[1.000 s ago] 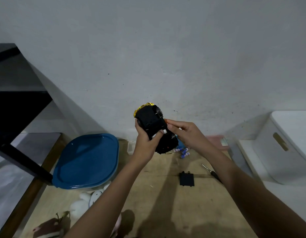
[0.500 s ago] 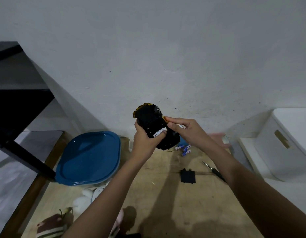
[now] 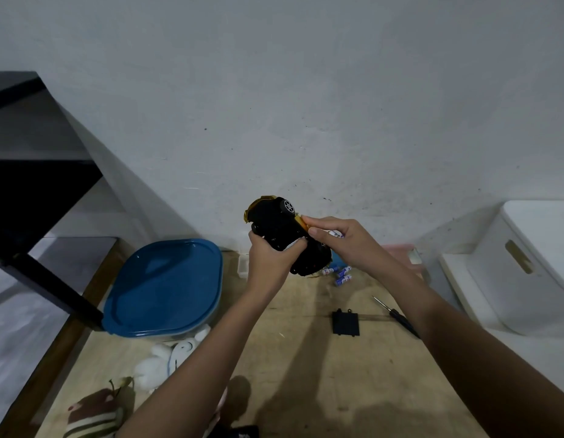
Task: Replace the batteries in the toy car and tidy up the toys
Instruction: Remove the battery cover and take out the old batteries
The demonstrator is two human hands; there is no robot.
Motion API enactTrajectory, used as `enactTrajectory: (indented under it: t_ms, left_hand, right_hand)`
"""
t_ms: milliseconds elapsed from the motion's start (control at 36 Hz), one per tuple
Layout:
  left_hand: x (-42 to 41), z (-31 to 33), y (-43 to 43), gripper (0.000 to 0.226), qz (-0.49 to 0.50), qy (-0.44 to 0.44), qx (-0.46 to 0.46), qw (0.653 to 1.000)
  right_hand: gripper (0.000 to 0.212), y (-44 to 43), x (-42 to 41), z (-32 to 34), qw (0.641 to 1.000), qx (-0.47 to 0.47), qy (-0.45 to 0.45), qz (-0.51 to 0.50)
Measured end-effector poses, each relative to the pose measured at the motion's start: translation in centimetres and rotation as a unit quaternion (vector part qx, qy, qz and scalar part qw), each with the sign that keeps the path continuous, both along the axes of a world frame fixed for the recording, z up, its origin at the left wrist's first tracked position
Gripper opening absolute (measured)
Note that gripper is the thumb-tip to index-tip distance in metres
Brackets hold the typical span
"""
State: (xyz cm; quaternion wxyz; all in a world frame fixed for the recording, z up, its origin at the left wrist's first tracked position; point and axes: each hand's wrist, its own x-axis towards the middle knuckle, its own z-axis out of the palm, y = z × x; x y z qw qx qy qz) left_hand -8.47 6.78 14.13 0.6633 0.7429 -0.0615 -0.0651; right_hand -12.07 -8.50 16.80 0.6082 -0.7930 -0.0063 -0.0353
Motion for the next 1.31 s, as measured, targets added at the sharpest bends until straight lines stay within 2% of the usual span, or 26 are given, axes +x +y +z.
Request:
enactTrajectory:
  t_ms: [83,194,389,750,889,1028,1194,1306]
  left_hand:
    - [-0.2,0.0,-0.1,0.083,0.006,0.006,-0.005,1.0]
    - [-0.2,0.0,-0.4,0.066,0.028,0.023,0.002,0.999]
    - [0.2,-0.2,-0.7,0.086,0.033,0.036,-0.005,0.999]
    - [1.3,-1.6,-0.3,0.082,0.025,0.068,0.044,0.996]
    - [1.1,-3.0,0.1,0.071,0.017,0.08,0.038,0.996]
    - [0.6,-2.2,0.2,0.07,-0.017,0.099,0.005,0.995]
    - [0.0,0.2,1.4,0.041,-0.064,0.112,-0.054,0.99]
    - [0.4,1.4,2.1,0.027,-0.081,0.117,-0.105,0.984]
  right_hand:
    - [0.028,0.1,0.1,0.1,1.0,-0.007,-0.003,0.001]
    - [0.029,0.2,0.2,-0.1,1.0,-0.016,-0.004,0.0]
    - [0.031,0.3,0.1,-0.4,1.0,-0.018,-0.003,0.0]
    - [0.031,0.2,-0.1,-1.7,0.999,-0.038,0.03,0.014]
    - [0.029,0.0,0.3,-1.5,0.997,-0.043,0.058,0.012]
    - [0.029,-0.4,-0.2,-1.1,0.995,-0.05,0.076,0.025]
    - [0.037,-0.6,-1.1,0.0,0.997,0.0,0.068,0.02]
    - [0.033,-0.7,-0.8,0.9,0.997,0.016,0.071,0.005]
